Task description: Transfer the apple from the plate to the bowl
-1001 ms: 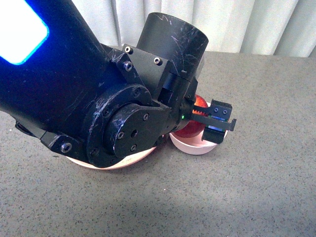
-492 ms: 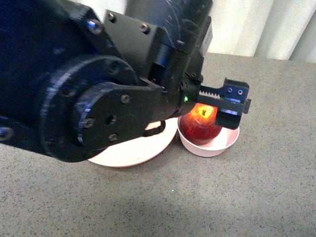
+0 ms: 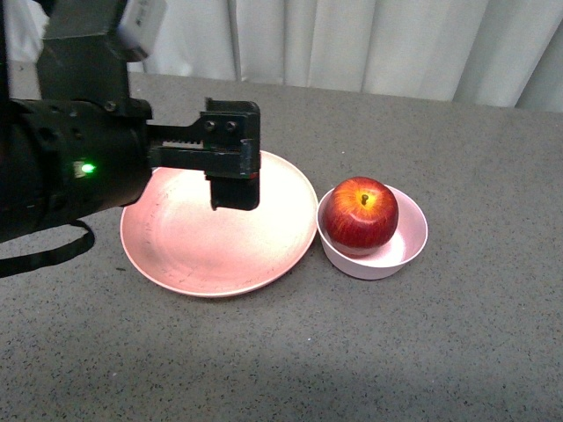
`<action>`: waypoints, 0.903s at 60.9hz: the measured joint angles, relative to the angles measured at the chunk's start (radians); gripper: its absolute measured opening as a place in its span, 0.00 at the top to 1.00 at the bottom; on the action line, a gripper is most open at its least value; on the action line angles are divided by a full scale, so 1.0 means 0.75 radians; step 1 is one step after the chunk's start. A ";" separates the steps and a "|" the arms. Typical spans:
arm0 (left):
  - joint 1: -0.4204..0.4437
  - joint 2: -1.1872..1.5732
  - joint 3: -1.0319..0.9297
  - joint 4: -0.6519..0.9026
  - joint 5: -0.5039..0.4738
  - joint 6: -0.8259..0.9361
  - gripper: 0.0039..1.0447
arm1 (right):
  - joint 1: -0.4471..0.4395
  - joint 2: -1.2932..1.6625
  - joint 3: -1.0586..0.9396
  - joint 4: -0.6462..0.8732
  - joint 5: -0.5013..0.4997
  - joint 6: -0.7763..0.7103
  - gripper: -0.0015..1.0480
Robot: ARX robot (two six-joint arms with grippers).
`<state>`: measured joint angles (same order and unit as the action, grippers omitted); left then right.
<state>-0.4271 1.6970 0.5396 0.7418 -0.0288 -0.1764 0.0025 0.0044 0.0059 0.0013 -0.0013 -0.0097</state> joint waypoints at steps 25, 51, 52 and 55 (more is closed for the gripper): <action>0.134 -0.423 -0.506 0.480 -0.351 0.158 0.31 | 0.000 0.000 0.000 0.000 -0.001 0.000 0.09; 0.401 -1.300 -0.694 -0.058 -0.121 0.224 0.97 | 0.000 -0.001 0.000 -0.001 0.001 0.000 0.09; 0.404 -1.310 -0.694 -0.067 -0.118 0.225 0.97 | 0.000 -0.001 0.000 -0.001 0.001 0.000 0.09; 0.420 -1.361 -0.695 -0.114 -0.105 0.225 0.97 | 0.000 -0.001 0.000 -0.001 0.001 0.000 0.09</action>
<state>-0.1123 0.6762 0.0185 0.6563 -0.1078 -0.0078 0.0025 0.0040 0.0059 0.0006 -0.0010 -0.0097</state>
